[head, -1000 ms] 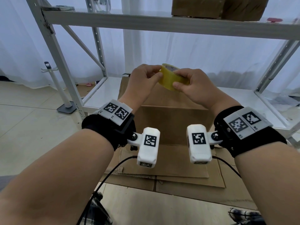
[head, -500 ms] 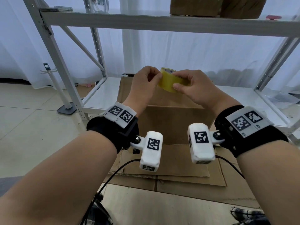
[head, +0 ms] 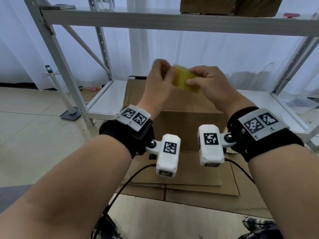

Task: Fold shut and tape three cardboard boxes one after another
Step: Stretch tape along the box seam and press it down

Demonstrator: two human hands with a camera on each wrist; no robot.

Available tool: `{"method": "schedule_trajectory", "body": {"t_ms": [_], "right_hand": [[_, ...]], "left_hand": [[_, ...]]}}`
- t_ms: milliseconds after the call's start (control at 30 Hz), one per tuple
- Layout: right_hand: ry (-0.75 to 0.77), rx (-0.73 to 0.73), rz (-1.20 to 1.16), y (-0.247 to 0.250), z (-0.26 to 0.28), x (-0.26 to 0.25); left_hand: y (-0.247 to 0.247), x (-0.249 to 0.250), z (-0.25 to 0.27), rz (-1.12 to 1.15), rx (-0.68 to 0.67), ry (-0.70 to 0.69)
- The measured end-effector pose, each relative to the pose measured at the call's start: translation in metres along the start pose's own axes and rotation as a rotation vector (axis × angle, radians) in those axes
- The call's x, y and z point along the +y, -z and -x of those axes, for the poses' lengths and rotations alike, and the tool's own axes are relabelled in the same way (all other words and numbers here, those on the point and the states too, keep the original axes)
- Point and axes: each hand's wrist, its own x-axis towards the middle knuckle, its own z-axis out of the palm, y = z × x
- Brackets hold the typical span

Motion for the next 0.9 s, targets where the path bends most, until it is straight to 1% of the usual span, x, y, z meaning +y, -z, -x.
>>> {"method": "schedule_trajectory", "body": {"t_ms": [33, 67, 167, 233, 267, 300, 333, 400, 433, 500, 600, 700, 733, 833, 900], "right_hand": [[-0.043, 0.022, -0.065, 0.001, 0.001, -0.002], [-0.070, 0.033, -0.125, 0.001, 0.002, -0.004], [-0.072, -0.052, -0.245, -0.003, 0.006, -0.006], [-0.087, -0.093, -0.271, -0.006, 0.005, -0.006], [-0.104, -0.102, -0.276, -0.007, 0.005, -0.008], [-0.114, -0.117, -0.257, -0.008, 0.004, -0.009], [-0.124, -0.140, -0.212, -0.009, 0.004, -0.010], [-0.161, -0.203, -0.104, -0.014, 0.003, -0.012], [-0.179, -0.228, -0.067, -0.016, 0.004, -0.014], [-0.186, -0.254, -0.054, -0.019, 0.005, -0.017], [-0.159, -0.283, -0.067, -0.020, 0.005, -0.017], [-0.149, -0.233, -0.045, -0.024, 0.008, -0.014], [-0.148, -0.223, -0.055, -0.026, 0.007, -0.012], [-0.185, -0.255, -0.167, -0.028, 0.008, -0.011], [-0.164, -0.251, -0.163, -0.029, 0.007, -0.012]], "left_hand": [[0.006, -0.002, -0.004, 0.021, 0.034, 0.033], [0.013, -0.004, -0.007, 0.011, 0.033, 0.075], [0.025, -0.007, -0.006, -0.072, -0.131, 0.197], [0.024, -0.002, -0.004, -0.032, -0.115, 0.257], [0.022, 0.000, -0.003, -0.014, -0.087, 0.228], [0.021, 0.003, -0.004, -0.038, -0.070, 0.162], [0.020, 0.004, -0.004, -0.117, -0.079, 0.089], [0.022, 0.005, -0.004, -0.283, -0.147, -0.040], [0.023, 0.005, -0.004, -0.329, -0.177, -0.075], [0.027, 0.005, -0.005, -0.356, -0.215, -0.094], [0.032, 0.004, -0.008, -0.380, -0.227, -0.111], [0.035, 0.005, -0.010, -0.381, -0.230, -0.107], [0.035, 0.005, -0.009, -0.388, -0.237, -0.106], [0.036, 0.005, -0.009, -0.416, -0.237, -0.113], [0.037, 0.006, -0.009, -0.411, -0.231, -0.122]]}}
